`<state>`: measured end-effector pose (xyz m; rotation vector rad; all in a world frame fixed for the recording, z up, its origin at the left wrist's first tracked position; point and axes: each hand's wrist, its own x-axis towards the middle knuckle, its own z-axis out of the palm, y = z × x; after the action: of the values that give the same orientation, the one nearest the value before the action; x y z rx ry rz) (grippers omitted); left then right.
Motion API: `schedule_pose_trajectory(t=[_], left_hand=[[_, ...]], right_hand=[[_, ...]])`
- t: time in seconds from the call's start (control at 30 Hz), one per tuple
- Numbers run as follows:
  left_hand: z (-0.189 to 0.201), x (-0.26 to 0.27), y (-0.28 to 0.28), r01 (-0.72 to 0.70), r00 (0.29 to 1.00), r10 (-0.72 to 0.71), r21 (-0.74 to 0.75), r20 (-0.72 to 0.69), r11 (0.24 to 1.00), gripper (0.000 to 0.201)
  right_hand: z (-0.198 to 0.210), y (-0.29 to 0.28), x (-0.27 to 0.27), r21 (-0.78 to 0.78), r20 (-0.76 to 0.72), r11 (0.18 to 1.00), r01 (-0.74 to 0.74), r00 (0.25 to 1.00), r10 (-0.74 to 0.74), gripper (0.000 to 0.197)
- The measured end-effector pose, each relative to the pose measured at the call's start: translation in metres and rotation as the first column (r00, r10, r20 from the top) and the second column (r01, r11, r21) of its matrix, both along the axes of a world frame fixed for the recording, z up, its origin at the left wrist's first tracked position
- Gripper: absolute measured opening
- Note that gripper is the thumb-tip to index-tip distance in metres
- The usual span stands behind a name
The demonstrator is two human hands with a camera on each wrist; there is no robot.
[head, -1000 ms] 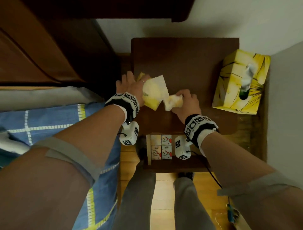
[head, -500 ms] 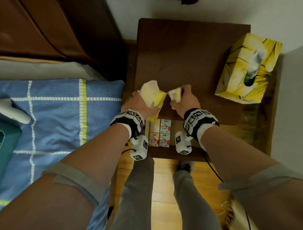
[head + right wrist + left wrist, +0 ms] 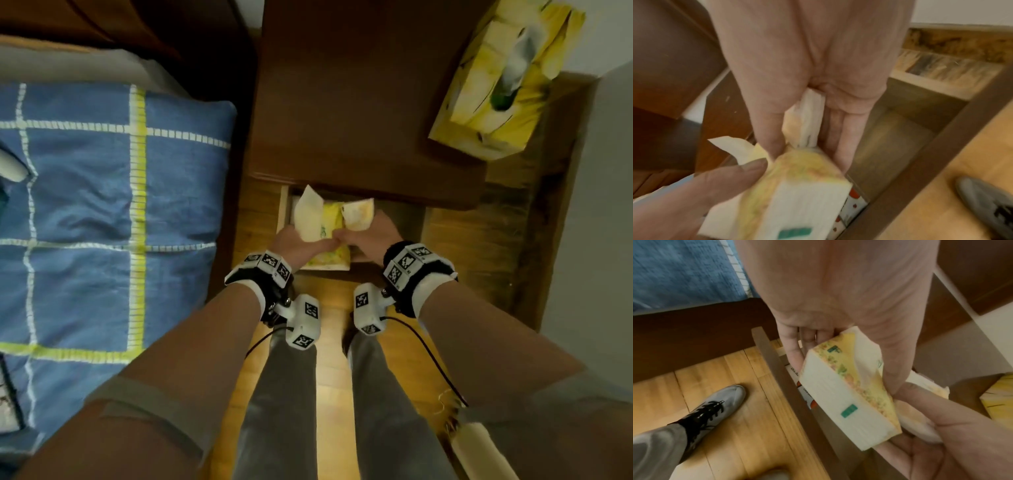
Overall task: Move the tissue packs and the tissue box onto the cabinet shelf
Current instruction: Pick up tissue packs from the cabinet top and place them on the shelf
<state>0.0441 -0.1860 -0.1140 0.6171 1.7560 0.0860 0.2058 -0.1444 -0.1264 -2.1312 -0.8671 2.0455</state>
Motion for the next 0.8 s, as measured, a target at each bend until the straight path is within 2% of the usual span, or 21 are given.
schedule_pose_trajectory(t=[0.07,0.1,0.17,0.3,0.37,0.43,0.5,0.57,0.63,0.67,0.7,0.8], left_hand=[[-0.009,-0.004,-0.003,-0.05,0.999,0.05,-0.032,-0.003,0.998,0.069],[-0.011,-0.007,-0.003,-0.096,0.995,0.096,-0.032,-0.017,0.995,0.073],[-0.017,-0.017,-0.003,-0.178,0.982,0.178,0.011,-0.064,0.984,0.066],[-0.026,-0.04,-0.006,-0.161,0.972,0.17,0.07,-0.162,0.984,0.047],[-0.027,-0.049,-0.006,-0.151,0.973,0.163,0.083,-0.161,0.985,0.044],[-0.032,-0.056,-0.006,-0.127,0.983,0.133,0.059,-0.124,0.99,0.038],[-0.041,-0.06,-0.007,-0.051,0.996,0.052,0.01,-0.068,0.999,0.03],[-0.049,-0.063,-0.009,-0.001,1.0,0.001,-0.026,-0.026,1.0,0.024],[-0.049,-0.064,-0.006,-0.015,1.0,0.015,-0.018,-0.006,1.0,0.021],[-0.046,-0.063,-0.004,-0.028,1.0,0.028,-0.012,0.004,1.0,0.021],[-0.045,-0.063,-0.002,-0.037,0.999,0.037,-0.01,0.012,0.999,0.021],[-0.043,-0.064,0.0,-0.023,0.996,0.024,-0.014,0.082,1.0,0.026]], right_hand=[[-0.012,-0.006,-0.003,-0.018,0.057,0.999,0.044,0.997,-0.043,0.046],[-0.022,-0.008,-0.005,-0.018,0.09,0.997,0.076,0.993,-0.074,0.054],[-0.037,-0.008,-0.012,-0.01,0.125,0.99,0.144,0.982,-0.141,0.067],[-0.048,-0.005,-0.026,-0.014,0.126,0.977,0.215,0.969,-0.211,0.049],[-0.052,-0.004,-0.031,0.029,0.155,0.962,0.272,0.95,-0.273,0.041],[-0.057,-0.004,-0.037,0.076,0.265,0.987,0.142,0.951,-0.158,0.041],[-0.063,-0.004,-0.043,0.065,0.307,0.997,0.037,0.95,-0.055,0.038],[-0.064,-0.003,-0.051,0.027,0.255,0.997,0.067,0.964,-0.072,0.027],[-0.062,-0.002,-0.056,0.003,0.207,0.991,0.135,0.969,-0.132,0.022],[-0.058,-0.002,-0.058,-0.007,0.187,0.989,0.15,0.971,-0.146,0.025],[-0.056,-0.002,-0.059,-0.013,0.173,0.986,0.164,0.972,-0.159,0.036],[-0.053,-0.004,-0.065,-0.023,0.17,0.991,0.135,0.977,-0.129,0.091]])
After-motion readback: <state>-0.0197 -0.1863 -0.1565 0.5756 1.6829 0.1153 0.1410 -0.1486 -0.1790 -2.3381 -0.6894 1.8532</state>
